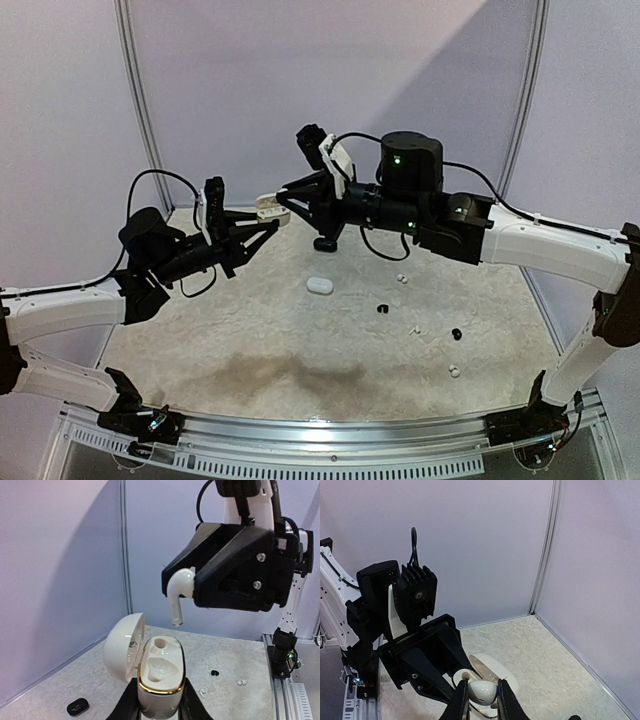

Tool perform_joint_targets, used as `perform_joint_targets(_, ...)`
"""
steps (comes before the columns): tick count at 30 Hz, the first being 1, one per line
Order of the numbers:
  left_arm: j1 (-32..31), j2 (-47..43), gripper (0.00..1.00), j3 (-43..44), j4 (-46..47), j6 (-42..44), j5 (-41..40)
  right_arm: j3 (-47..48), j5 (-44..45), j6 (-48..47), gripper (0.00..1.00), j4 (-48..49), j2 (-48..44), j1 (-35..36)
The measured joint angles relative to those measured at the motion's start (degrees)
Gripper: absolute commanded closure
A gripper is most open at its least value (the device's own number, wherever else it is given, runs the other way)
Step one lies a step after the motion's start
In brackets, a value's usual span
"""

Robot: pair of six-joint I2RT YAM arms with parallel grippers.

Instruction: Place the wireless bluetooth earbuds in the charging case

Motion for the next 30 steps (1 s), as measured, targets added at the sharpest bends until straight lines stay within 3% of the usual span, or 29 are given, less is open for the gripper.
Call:
perform_joint_targets(23,0.0,0.0,1.0,0.0,0.0,0.0,1.0,-0.1,2.3,-2.9,1.0,-2.4,0.9,0.0)
perform_joint_targets(27,0.0,0.0,1.0,0.0,0.0,0.0,1.1,-0.1,2.3,-3.1,0.84,-2.6,0.9,0.0)
perform_joint_targets(30,0.0,0.0,1.0,0.0,0.0,0.0,1.1,-0.1,2.3,-3.3,0.79,-2.6,0.9,0.0)
